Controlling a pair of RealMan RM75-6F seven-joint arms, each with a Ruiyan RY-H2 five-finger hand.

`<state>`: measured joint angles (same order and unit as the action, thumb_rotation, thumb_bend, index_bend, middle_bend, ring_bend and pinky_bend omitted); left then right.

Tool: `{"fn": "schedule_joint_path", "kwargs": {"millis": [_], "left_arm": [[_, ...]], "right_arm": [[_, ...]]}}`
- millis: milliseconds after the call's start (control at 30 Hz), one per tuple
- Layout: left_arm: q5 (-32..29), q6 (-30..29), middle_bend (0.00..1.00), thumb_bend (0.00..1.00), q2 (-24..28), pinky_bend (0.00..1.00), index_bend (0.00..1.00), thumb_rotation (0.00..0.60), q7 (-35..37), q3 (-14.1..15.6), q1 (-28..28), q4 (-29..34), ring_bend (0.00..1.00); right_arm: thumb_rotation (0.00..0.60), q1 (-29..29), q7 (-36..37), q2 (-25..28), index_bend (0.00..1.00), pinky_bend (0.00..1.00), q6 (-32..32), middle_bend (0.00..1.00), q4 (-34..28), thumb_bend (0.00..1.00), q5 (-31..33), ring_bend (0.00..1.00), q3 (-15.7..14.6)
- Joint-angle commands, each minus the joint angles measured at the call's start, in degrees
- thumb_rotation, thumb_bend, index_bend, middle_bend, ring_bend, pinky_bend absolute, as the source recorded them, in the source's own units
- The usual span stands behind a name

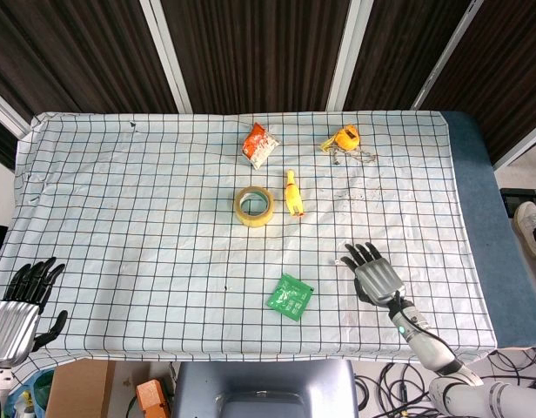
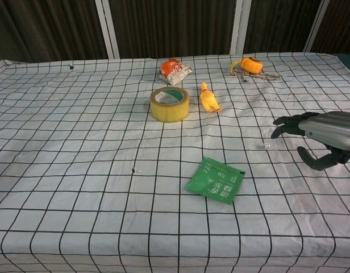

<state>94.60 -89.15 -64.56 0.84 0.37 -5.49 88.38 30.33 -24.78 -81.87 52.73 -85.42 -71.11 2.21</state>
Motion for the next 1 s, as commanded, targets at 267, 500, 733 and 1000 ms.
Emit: {"fn": "schedule_joint_path", "kwargs": {"millis": [267, 500, 733, 1000], "left_arm": [[-0.19, 0.06, 0.01, 0.41, 0.06, 0.00, 0.00, 0.600, 0.11, -0.10, -0.09, -0.01, 0.00], [-0.25, 0.38, 0.01, 0.41, 0.04, 0.00, 0.00, 0.600, 0.14, -0.14, -0.32, 0.05, 0.00], [-0.35, 0.44, 0.01, 0.41, 0.12, 0.00, 0.00, 0.600, 0.25, -0.19, -0.39, 0.10, 0.00], [-0.20, 0.35, 0.01, 0.41, 0.14, 0.00, 0.00, 0.600, 0.27, -0.10, -0.38, 0.09, 0.00]], "right_arm": [[0.509, 0.52, -0.10, -0.97, 0.16, 0.00, -0.49, 0.00, 1.04, 0.72, 0.86, 0.00, -0.37], [0.509, 0.84, -0.29, -1.48, 0.16, 0.00, -0.69, 0.00, 1.44, 0.72, 1.15, 0.00, -0.70], [0.510, 1.01, -0.70, -1.70, 0.16, 0.00, -1.12, 0.00, 1.77, 0.72, 1.95, 0.00, -1.07], [0.511, -0.17, -1.45, -0.74, 0.16, 0.00, 0.39, 0.00, 1.06, 0.72, 0.68, 0.00, -2.96]]}}
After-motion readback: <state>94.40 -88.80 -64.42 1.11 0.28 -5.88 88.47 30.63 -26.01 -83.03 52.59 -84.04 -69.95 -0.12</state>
